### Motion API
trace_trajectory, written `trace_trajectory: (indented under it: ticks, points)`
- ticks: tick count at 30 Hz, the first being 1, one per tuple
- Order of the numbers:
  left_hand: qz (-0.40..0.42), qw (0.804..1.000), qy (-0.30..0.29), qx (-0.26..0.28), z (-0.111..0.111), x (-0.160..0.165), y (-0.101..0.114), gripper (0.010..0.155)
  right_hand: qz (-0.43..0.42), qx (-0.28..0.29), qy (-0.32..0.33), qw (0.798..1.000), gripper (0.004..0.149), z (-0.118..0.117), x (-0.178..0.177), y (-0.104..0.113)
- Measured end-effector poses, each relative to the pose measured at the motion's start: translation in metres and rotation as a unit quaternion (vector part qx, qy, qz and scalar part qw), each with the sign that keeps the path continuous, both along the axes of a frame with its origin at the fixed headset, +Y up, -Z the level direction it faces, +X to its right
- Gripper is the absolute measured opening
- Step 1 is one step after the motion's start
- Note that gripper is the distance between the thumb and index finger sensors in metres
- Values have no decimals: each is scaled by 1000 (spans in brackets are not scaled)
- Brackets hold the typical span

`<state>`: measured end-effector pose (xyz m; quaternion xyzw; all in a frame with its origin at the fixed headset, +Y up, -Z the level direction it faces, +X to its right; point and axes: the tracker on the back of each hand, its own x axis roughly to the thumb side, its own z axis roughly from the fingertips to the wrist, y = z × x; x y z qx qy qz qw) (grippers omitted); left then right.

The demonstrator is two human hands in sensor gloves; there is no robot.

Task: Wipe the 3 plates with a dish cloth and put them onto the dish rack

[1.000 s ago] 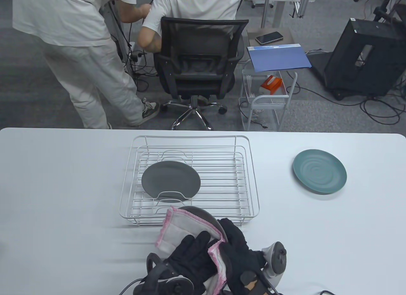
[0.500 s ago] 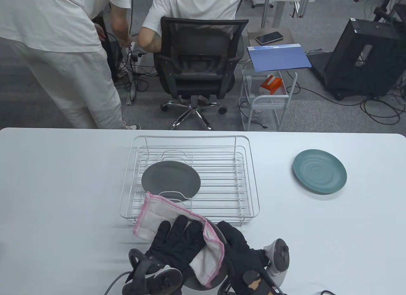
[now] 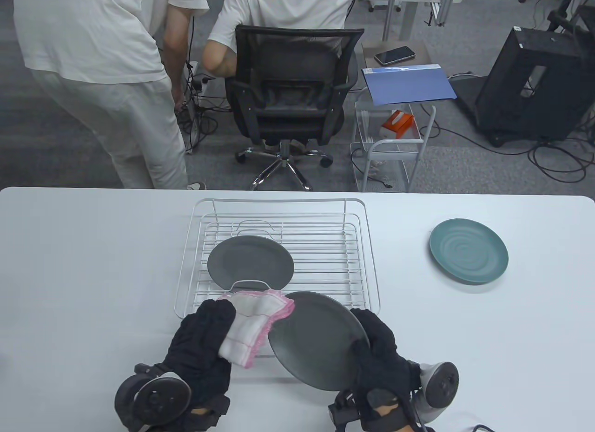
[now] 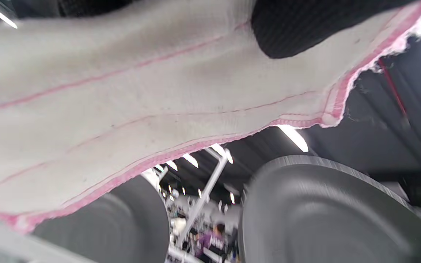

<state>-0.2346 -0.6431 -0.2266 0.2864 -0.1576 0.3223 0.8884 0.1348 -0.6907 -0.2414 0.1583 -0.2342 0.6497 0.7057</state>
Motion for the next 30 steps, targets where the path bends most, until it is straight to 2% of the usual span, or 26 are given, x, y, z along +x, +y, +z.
trace_trajectory:
  ticks: [5, 9, 12, 17, 20, 25, 30]
  points:
    - [107, 994, 22, 1, 1, -27, 4, 51, 93, 68, -44, 992, 50, -8, -4, 25]
    - [127, 991, 31, -12, -3, -34, 0, 51, 153, 100, -37, 982, 49, -27, -22, 47]
    - [138, 990, 30, -27, -6, -35, -4, 51, 227, 137, -16, 964, 47, -48, -43, 67]
    - [158, 986, 35, -31, -8, -41, -6, 51, 333, 159, -12, 929, 45, -82, -84, 86]
    - [171, 984, 37, -38, -10, -45, -8, 51, 371, 155, -4, 916, 45, -103, -105, 86]
    - [185, 981, 39, -51, -14, -48, -14, 51, 401, 126, 20, 907, 44, -132, -131, 76]
    - [196, 978, 42, -50, -14, -53, -15, 51, 438, 116, 37, 891, 44, -151, -151, 64]
